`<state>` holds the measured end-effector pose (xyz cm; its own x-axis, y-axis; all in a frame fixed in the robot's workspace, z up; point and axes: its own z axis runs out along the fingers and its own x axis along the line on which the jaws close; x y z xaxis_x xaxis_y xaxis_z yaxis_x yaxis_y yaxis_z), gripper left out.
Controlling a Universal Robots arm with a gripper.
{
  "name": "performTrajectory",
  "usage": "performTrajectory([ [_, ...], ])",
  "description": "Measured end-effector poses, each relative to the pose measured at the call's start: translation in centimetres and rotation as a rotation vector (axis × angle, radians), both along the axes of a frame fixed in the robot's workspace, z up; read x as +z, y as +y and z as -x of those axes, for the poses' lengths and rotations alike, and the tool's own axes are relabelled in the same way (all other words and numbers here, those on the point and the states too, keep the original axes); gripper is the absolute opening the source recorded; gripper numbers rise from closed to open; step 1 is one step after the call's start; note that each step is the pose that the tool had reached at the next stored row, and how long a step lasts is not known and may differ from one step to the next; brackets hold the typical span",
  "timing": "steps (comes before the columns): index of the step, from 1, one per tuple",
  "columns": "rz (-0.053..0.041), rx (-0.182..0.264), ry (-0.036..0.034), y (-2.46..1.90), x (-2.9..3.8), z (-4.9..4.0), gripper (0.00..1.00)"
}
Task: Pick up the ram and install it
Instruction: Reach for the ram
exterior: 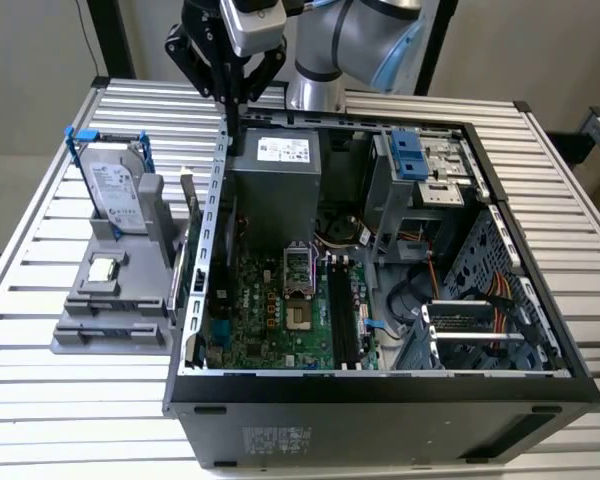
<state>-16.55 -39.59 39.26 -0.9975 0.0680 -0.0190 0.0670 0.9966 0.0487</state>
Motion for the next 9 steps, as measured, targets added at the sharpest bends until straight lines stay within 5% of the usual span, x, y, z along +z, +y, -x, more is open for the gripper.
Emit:
performTrajectory([
  [9, 0.0000, 0.001, 0.0000, 0.05, 0.00, 0.57, 0.00],
])
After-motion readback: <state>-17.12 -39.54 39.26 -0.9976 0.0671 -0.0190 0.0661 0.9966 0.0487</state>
